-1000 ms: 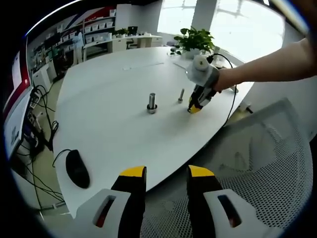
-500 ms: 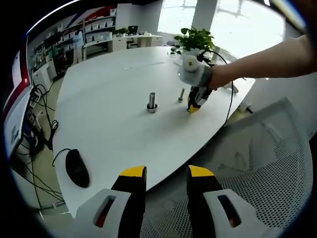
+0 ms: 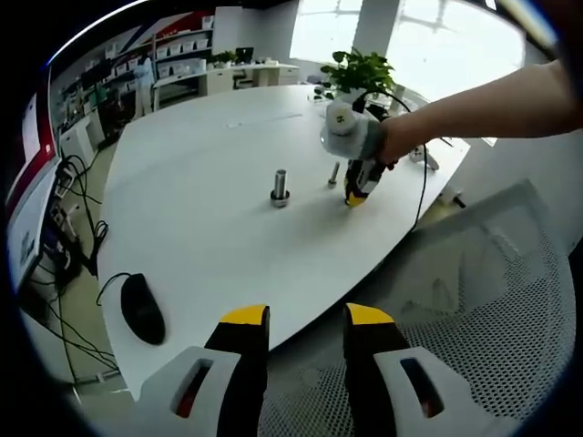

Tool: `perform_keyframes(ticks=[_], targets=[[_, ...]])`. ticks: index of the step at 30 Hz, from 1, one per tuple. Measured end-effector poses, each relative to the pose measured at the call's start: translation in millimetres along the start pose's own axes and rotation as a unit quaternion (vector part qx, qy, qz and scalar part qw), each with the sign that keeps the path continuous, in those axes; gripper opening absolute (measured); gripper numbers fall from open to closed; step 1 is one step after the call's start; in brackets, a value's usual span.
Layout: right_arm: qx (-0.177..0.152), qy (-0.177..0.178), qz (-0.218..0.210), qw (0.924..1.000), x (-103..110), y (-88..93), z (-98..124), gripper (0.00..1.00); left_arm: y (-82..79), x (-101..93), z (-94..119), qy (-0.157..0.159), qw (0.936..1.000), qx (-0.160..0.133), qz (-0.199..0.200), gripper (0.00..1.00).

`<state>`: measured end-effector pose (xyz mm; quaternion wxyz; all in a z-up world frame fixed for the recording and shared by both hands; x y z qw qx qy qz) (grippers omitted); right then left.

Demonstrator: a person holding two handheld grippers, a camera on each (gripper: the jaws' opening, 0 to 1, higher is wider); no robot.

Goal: Place the washer onto the threaded stud by aligning its center hole with the stud, sliding it down to the base, and recovering from edge contact or off-axis alignment until the washer reaches the visible bottom stop.

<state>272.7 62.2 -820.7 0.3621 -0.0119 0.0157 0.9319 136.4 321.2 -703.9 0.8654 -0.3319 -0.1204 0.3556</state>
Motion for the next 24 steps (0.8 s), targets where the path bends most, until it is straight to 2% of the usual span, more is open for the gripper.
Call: perform_keyframes(ticks=[7, 13, 21, 24], targets=[[-0.034, -0.014, -0.026, 0.9990, -6.0, 3.9, -0.7, 0.15, -0.2, 0.4, 0.6, -0.001, 1.0000, -0.001, 0.001, 0.30], [-0.055, -0.015, -0.023, 0.9981, -4.7, 6.4, -1.0, 0.15, 0.0, 0.1, 0.5, -0.001, 1.0000, 0.000, -0.001, 0.30], [-0.122, 0.000, -0.018, 0.9924, 0.2, 13.5, 3.3, 0.15, 0.0, 0.8, 0.8, -0.002, 1.0000, -0.001, 0.000, 0.30], [-0.145, -0.011, -0.049, 0.9881, -2.5, 15.8, 3.6, 0.15, 0.2, 0.8, 0.6, -0.002, 1.0000, 0.000, 0.000, 0.30]])
Point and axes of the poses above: the point that each gripper's makers call its tool centre point, and the gripper's own axes: z roughly backward along the fingers, x roughly to its left, y roughly out of its underside, the point moved 5 cm from there along z, roughly backward along the fingers, and after that the axes turned 11 degrees about -z, right-handed, at the moved point
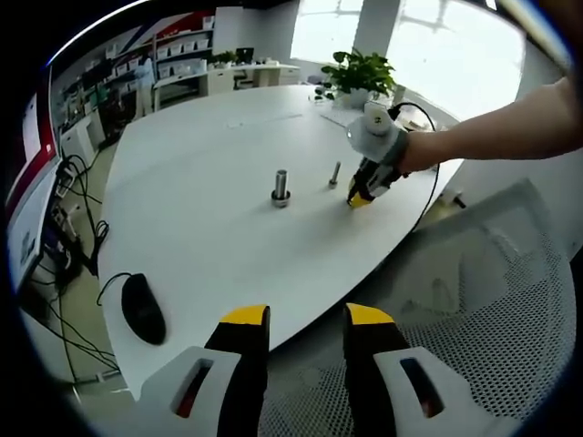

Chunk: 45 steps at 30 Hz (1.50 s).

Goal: Place the washer onto the threaded stud by aligning its center hole with the stud, sliding it down to the base, and recovering from edge contact or off-axis alignment until the washer reaches the visible bottom stop.

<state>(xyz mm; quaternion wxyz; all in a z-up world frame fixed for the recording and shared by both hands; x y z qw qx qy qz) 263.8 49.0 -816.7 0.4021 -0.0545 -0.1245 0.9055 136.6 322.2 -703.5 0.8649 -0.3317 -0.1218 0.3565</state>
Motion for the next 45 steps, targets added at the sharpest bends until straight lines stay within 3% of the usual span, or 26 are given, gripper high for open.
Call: perform_keyframes(ticks=[9, 16, 30, 45], targets=[[-0.006, 0.000, -0.015, 0.9999, -7.4, 5.6, 1.1, 0.14, 0.1, -0.5, 0.2, 0.001, 1.0000, 0.000, 0.000, 0.30], [-0.026, -0.004, -0.056, 0.9981, -20.9, 0.6, 14.0, 0.14, -0.2, -0.1, -0.2, 0.001, 1.0000, -0.001, 0.000, 0.30], [-0.058, 0.010, -0.029, 0.9979, -34.8, -23.2, 38.9, 0.14, -0.1, -0.1, -0.2, 0.000, 1.0000, 0.000, -0.001, 0.30], [-0.059, 0.022, -0.030, 0.9976, -45.0, -24.2, 47.1, 0.14, -0.4, 0.3, 0.3, 0.000, 1.0000, -0.001, 0.001, 0.30]])
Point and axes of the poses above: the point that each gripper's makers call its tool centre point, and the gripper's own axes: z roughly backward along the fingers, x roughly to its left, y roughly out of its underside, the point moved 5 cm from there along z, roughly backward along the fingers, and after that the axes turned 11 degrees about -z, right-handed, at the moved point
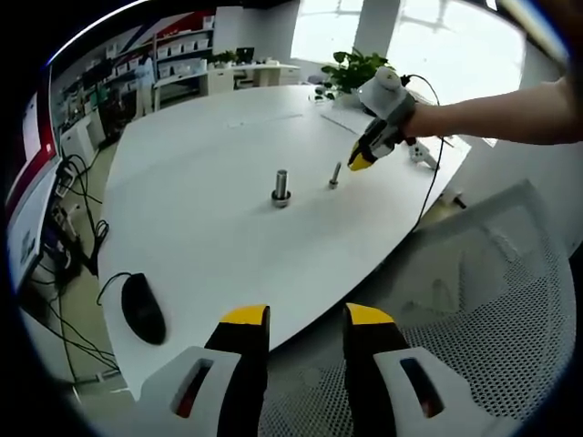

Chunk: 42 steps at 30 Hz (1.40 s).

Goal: Place the washer onto the threaded stud by aligning its center hole with the stud, sliding it down to the base, and recovering from edge contact or off-axis alignment until the washer reaches the visible bottom stop.

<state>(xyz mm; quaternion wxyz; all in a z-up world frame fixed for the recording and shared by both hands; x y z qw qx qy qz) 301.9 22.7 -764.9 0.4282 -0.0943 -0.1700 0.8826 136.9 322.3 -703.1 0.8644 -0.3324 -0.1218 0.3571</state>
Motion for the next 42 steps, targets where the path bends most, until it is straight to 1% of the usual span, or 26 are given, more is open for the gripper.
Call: perform_keyframes(ticks=[3, 9, 17, 25, 35, 42], targets=[[-0.010, 0.000, -0.001, 1.0000, 0.4, -4.3, 3.3, 0.14, -0.1, -0.2, -0.1, 0.000, 1.0000, 0.001, 0.000, 0.30], [-0.024, 0.005, 0.018, 0.9995, 4.8, -13.2, 4.6, 0.14, 0.2, 0.2, -0.5, 0.000, 1.0000, 0.000, 0.000, 0.30], [-0.028, 0.001, 0.028, 0.9992, 8.5, -20.4, 1.9, 0.14, 0.1, 0.2, -0.3, -0.001, 1.0000, 0.000, 0.001, 0.30], [-0.020, -0.002, 0.035, 0.9992, 11.6, -25.0, -4.0, 0.14, 0.1, 0.6, -0.4, -0.001, 1.0000, -0.001, 0.002, 0.30], [-0.002, 0.001, 0.037, 0.9993, 7.9, -22.8, -13.1, 0.14, -0.2, 0.6, -0.1, -0.001, 1.0000, -0.002, 0.002, 0.30], [0.011, -0.002, 0.038, 0.9992, 9.2, -21.5, -19.7, 0.14, 0.2, 1.3, 0.2, -0.002, 1.0000, -0.003, 0.004, 0.30]])
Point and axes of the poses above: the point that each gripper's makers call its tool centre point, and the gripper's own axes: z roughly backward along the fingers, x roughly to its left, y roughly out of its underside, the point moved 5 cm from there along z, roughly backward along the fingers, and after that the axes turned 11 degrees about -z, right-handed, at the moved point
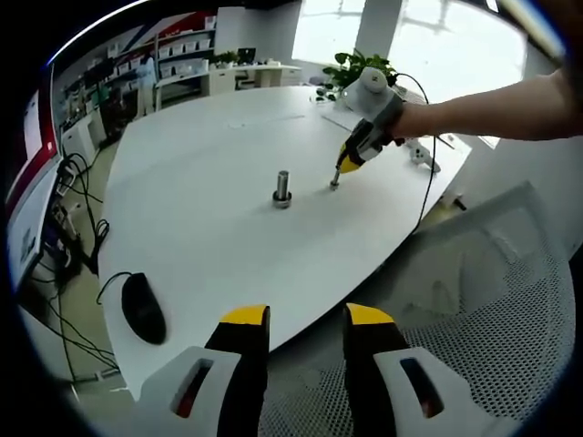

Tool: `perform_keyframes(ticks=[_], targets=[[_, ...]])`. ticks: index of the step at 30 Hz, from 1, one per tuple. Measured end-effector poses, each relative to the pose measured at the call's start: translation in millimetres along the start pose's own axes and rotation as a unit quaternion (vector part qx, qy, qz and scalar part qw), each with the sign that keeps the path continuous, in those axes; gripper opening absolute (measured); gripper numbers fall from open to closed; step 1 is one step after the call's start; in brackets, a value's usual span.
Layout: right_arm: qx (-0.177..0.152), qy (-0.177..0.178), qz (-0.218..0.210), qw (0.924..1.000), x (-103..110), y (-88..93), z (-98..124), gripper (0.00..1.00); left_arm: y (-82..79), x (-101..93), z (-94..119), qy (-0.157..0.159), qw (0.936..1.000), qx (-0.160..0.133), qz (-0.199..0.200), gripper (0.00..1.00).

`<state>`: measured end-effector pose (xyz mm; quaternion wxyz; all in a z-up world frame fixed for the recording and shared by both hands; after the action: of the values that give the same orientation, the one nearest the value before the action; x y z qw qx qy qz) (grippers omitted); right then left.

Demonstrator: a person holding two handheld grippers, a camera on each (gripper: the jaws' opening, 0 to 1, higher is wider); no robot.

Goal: Place the washer onto the threaded stud by aligning its center hole with the stud, sliding it down to the base, and recovering from edge contact or off-axis alignment until the washer reaches the visible bottom stop.

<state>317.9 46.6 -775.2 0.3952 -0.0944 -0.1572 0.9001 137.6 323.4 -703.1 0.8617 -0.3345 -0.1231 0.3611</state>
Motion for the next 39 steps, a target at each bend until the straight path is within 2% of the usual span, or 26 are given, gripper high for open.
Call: perform_keyframes(ticks=[18, 22, 32, 39], targets=[[0.024, -0.008, -0.015, 0.9996, 1.9, 6.3, -24.2, 0.15, 0.0, 0.2, 0.2, -0.003, 1.0000, 0.001, -0.001, 0.30], [0.033, -0.005, -0.006, 0.9994, 2.2, 7.1, -29.3, 0.15, 0.3, 0.4, -0.2, -0.004, 1.0000, 0.002, -0.002, 0.30], [0.027, -0.003, -0.010, 0.9996, 3.9, 3.8, -28.7, 0.18, 0.6, 0.7, 0.1, -0.006, 1.0000, 0.004, 0.000, 0.30], [0.019, -0.001, -0.017, 0.9997, 4.6, 10.7, -21.0, 0.21, 0.4, -0.6, -0.5, -0.002, 1.0000, 0.005, -0.003, 0.30]])
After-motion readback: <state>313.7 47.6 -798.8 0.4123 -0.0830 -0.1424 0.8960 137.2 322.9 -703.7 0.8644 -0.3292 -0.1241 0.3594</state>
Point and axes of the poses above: the point that each gripper's makers call its tool centre point, and the gripper's own axes: z roughly backward along the fingers, x roughly to its left, y roughly out of its underside, the point moved 5 cm from there along z, roughly backward along the fingers, and after that the axes turned 11 degrees about -z, right-handed, at the moved point
